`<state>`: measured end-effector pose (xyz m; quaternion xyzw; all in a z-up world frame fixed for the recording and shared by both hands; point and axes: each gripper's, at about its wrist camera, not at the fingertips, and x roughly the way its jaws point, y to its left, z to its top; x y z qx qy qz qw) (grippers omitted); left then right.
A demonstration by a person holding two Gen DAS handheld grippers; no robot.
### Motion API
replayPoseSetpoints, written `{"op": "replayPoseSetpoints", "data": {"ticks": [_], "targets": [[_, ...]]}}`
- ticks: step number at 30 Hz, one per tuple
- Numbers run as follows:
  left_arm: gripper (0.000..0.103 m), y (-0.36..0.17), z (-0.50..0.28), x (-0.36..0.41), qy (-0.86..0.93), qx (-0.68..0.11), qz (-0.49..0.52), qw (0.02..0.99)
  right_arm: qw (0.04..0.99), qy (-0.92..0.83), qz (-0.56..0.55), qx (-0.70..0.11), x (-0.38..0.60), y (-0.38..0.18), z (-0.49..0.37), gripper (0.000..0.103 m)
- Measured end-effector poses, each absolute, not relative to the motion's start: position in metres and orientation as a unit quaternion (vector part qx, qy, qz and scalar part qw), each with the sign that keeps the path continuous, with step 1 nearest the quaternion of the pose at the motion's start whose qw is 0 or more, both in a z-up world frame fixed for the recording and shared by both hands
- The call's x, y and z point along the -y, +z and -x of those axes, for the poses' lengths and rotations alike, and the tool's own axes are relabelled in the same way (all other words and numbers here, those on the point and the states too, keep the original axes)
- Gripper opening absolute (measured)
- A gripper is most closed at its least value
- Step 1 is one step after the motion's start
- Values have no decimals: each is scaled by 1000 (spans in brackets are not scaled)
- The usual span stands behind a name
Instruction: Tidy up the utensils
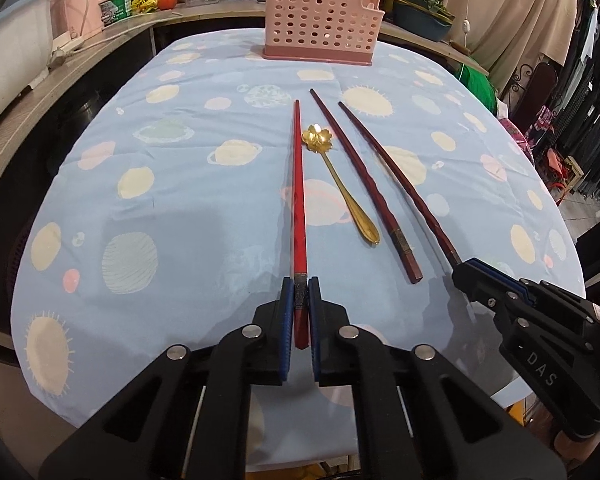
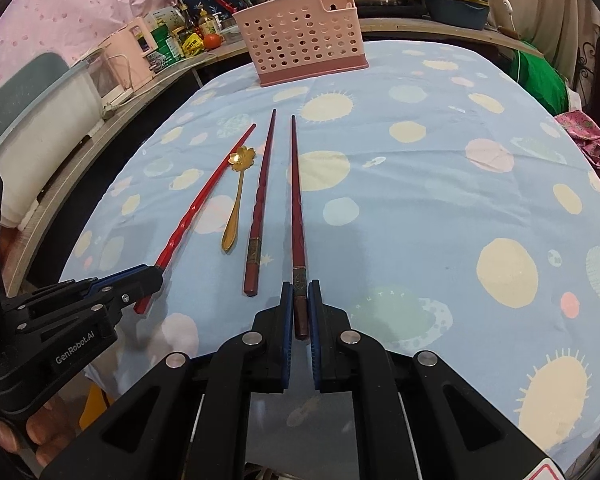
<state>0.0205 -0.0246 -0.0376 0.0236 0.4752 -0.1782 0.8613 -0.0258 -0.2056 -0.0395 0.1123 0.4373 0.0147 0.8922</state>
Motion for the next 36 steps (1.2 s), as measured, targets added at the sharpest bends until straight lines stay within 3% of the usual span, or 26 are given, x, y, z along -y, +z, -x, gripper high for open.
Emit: {"op": "replayPoseSetpoints", "data": {"ticks": [15, 36], "targets": [[7, 22, -32, 9, -160, -447, 18, 880, 916, 17, -127, -380, 224, 27, 17, 7], [7, 151, -144, 16, -174, -351, 41, 919, 947, 4, -167, -273, 270, 146, -79, 7]]}}
